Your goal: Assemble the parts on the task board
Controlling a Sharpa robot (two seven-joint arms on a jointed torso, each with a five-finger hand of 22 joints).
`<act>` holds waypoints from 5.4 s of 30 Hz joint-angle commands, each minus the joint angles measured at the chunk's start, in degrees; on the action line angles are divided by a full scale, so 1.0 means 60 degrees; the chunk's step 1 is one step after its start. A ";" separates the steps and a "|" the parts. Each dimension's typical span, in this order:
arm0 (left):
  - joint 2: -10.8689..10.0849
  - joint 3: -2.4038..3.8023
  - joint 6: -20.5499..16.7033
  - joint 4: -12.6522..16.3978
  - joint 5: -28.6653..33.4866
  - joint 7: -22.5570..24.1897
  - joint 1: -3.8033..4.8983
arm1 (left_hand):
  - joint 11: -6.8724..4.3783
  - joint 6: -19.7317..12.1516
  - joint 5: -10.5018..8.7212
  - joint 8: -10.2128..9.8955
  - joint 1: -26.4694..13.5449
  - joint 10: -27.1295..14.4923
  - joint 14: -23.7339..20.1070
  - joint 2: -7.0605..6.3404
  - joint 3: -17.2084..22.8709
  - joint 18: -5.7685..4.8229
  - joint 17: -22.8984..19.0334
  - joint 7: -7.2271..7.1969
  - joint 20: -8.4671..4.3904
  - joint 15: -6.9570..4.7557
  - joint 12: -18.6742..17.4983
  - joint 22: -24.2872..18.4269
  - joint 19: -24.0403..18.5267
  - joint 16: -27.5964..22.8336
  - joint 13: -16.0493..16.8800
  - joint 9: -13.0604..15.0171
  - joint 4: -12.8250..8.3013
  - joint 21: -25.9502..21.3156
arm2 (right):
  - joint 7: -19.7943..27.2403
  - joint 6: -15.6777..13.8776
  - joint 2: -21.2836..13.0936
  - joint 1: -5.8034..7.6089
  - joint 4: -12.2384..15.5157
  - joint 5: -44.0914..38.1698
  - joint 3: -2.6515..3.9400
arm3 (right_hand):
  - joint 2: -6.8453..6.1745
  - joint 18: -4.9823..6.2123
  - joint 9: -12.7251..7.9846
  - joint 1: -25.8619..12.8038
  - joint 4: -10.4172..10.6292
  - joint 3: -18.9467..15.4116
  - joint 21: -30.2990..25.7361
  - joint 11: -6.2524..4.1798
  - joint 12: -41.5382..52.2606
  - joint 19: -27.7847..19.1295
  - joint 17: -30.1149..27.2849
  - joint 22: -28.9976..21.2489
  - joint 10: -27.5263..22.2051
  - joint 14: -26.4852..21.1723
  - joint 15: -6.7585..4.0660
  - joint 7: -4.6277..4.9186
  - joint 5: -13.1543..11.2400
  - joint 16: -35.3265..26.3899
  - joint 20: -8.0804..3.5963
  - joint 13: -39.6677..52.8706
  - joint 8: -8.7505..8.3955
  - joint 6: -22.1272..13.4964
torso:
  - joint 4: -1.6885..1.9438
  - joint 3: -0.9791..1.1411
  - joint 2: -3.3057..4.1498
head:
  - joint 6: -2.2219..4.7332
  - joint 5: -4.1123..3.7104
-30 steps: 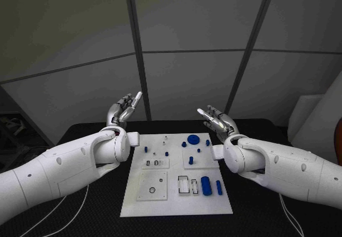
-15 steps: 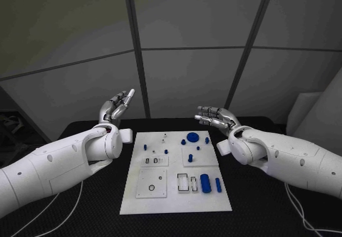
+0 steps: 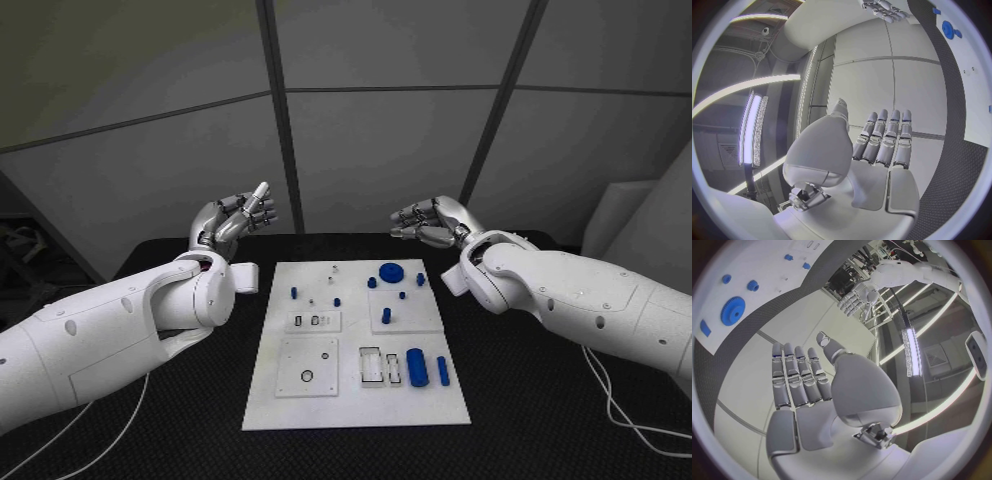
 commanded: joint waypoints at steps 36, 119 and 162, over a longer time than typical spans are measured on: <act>-0.1050 0.0022 0.0846 0.2356 -0.0887 -0.0451 0.0005 | -0.0275 0.0799 0.0038 0.0205 0.0353 0.1045 0.1656 0.0131 -0.0375 -0.0106 -0.0039 0.0368 -0.0267 -0.0389 -0.0100 0.0181 0.1268 0.0187 -0.0050 -0.0094 -0.0758 0.0785 | -0.3168 0.2555 0.0281 0.0728 0.0506 -0.7632 0.0005 | -0.0846 -0.0782 0.0014 -0.0366 -0.0178 0.0674 0.9254 -0.0789 -0.0548 0.5688 0.7222 0.9126 0.1895 0.4985 -0.1318 -0.0587 -0.0134 0.8337 -0.1336 0.0056 -0.0796 0.1657 | 0.0541 -0.0153 0.1533 | 0.0256 -0.0595; -0.1261 0.0034 0.1032 0.2601 -0.0886 -0.0713 0.0102 | -0.0238 0.0777 0.0039 0.0140 0.0265 0.1031 0.1596 0.0152 -0.0506 -0.0124 -0.0086 0.0410 -0.0253 -0.0351 -0.0230 0.0153 0.1273 0.0031 -0.0052 -0.0130 -0.0839 0.0798 | -0.2978 0.1212 0.2631 0.0916 -0.1833 -0.7828 0.0011 | -0.0336 -0.1183 0.0234 -0.0028 -0.0147 0.1837 1.0597 -0.1031 -0.0556 0.6702 0.8957 1.1552 0.2735 0.4961 -0.1489 -0.0795 -0.0159 1.0203 -0.1440 0.0096 -0.0729 0.2441 | 0.0662 -0.0203 0.1807 | 0.0341 -0.0529; -0.1411 0.0031 0.1237 0.2453 -0.0886 -0.0732 0.0157 | -0.0304 0.0919 0.0002 0.0147 0.0265 0.1212 0.1779 0.0306 -0.0605 -0.0108 -0.0077 0.0320 -0.0265 -0.0393 -0.0305 0.0102 0.1218 -0.0053 -0.0039 -0.0125 -0.1000 0.0795 | -0.3561 0.0919 -0.0492 0.0935 0.0767 -0.5853 0.0011 | -0.1680 -0.0920 -0.0020 -0.0704 0.1829 -0.0257 0.9847 -0.1094 0.0309 0.6048 0.7824 1.0157 0.3146 0.4834 -0.1561 -0.0706 -0.0261 0.9406 -0.1477 0.0630 -0.0784 0.0946 | 0.0476 -0.0133 0.1767 | 0.0478 -0.0488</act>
